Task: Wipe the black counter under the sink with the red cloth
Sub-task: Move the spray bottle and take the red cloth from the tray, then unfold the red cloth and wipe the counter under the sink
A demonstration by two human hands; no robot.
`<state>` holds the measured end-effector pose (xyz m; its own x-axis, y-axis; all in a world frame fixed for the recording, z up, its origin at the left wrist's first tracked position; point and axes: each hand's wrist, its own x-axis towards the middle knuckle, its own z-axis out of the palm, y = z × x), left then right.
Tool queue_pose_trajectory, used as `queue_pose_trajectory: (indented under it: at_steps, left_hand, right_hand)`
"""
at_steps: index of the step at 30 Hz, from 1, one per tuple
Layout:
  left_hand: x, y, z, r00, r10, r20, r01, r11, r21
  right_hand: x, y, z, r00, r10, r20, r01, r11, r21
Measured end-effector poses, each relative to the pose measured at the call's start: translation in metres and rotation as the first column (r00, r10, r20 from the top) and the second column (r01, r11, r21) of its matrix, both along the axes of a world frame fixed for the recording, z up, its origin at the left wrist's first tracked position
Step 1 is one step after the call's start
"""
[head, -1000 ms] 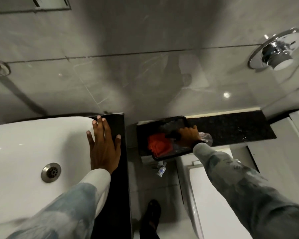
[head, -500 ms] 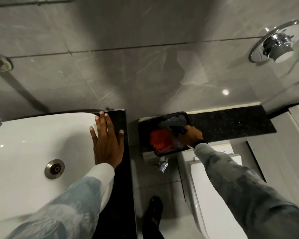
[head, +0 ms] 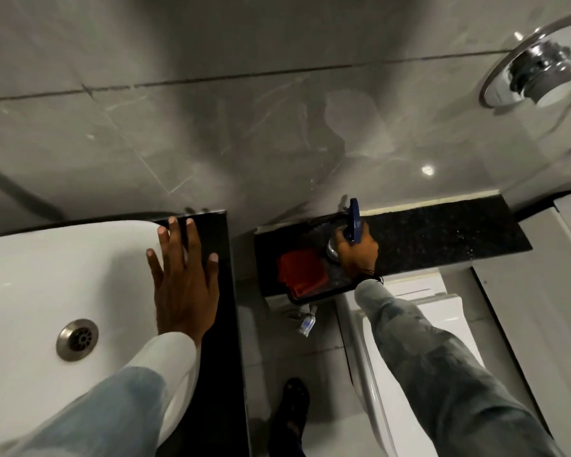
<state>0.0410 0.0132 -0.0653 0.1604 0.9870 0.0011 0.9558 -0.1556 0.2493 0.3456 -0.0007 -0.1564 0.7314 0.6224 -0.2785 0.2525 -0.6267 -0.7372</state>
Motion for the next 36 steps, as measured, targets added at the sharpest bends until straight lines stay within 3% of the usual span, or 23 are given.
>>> queue_pose_trajectory:
  at_steps: [2, 4, 6, 7, 8, 10, 13, 16, 18, 21, 23, 25, 27, 31, 36]
  left_hand:
    - [0.001, -0.003, 0.006, 0.997, -0.027, -0.07, 0.028, 1.0, 0.004]
    - [0.005, -0.003, 0.012, 0.958, -0.124, -0.26, 0.136, 0.99, 0.03]
    - [0.019, 0.0, 0.012, 0.828, -0.31, -0.468, 0.332, 0.943, -0.039]
    - [0.032, 0.004, 0.008, 0.776, -0.389, -0.497, 0.4, 0.912, -0.089]
    - [0.046, 0.008, 0.005, 0.766, -0.433, -0.475, 0.422, 0.896, -0.137]
    - [0.083, 0.018, -0.014, 0.836, -0.449, -0.315, 0.391, 0.89, -0.233]
    - [0.132, 0.035, -0.061, 0.897, -0.425, -0.124, 0.352, 0.854, -0.384]
    - [0.154, 0.04, -0.107, 0.877, -0.448, -0.177, 0.312, 0.808, -0.5]
    - [0.159, 0.041, -0.124, 0.861, -0.457, -0.222, 0.311, 0.819, -0.482]
    - [0.158, 0.041, -0.131, 0.919, -0.356, -0.171, 0.253, 0.863, -0.437]
    - [0.153, 0.044, -0.126, 0.992, -0.13, -0.003, 0.109, 0.842, -0.529]
    - [0.142, 0.038, -0.112, 0.982, 0.126, 0.141, -0.004, 0.76, -0.65]
    - [0.126, 0.02, -0.092, 0.919, 0.279, 0.278, -0.012, 0.726, -0.687]
    - [0.097, -0.04, -0.046, 0.848, 0.332, 0.413, -0.003, 0.781, -0.624]
    - [0.043, -0.15, 0.0, 0.834, 0.275, 0.479, -0.011, 0.876, -0.483]
  right_hand:
    - [-0.008, -0.016, 0.004, 0.998, -0.03, -0.046, 0.027, 0.998, -0.065]
    - [-0.018, -0.036, 0.004, 0.998, -0.058, -0.014, 0.056, 0.988, -0.147]
    - [-0.03, -0.055, 0.004, 0.998, -0.05, -0.036, 0.042, 0.979, -0.2]
    - [-0.035, -0.06, 0.004, 0.997, -0.033, -0.074, 0.015, 0.973, -0.229]
    - [-0.039, -0.061, 0.005, 0.991, -0.016, -0.132, -0.021, 0.962, -0.273]
    - [-0.045, -0.061, -0.004, 0.961, -0.042, -0.272, -0.048, 0.947, -0.316]
    - [-0.056, -0.056, -0.025, 0.855, -0.197, -0.48, 0.05, 0.952, -0.302]
    - [-0.066, -0.051, -0.044, 0.608, -0.363, -0.706, 0.266, 0.931, -0.25]
    - [-0.07, -0.044, -0.053, 0.514, -0.412, -0.752, 0.364, 0.899, -0.243]
    - [-0.076, -0.041, -0.059, 0.52, -0.446, -0.728, 0.414, 0.877, -0.242]
    - [-0.075, -0.042, -0.054, 0.54, -0.423, -0.728, 0.413, 0.887, -0.209]
    - [-0.071, -0.051, -0.04, 0.575, -0.365, -0.732, 0.396, 0.907, -0.141]
    - [-0.069, -0.067, -0.013, 0.605, -0.309, -0.734, 0.367, 0.926, -0.088]
    - [-0.078, -0.111, 0.047, 0.631, -0.229, -0.741, 0.349, 0.937, 0.007]
    - [-0.124, -0.183, 0.089, 0.755, -0.24, -0.611, 0.242, 0.967, -0.081]
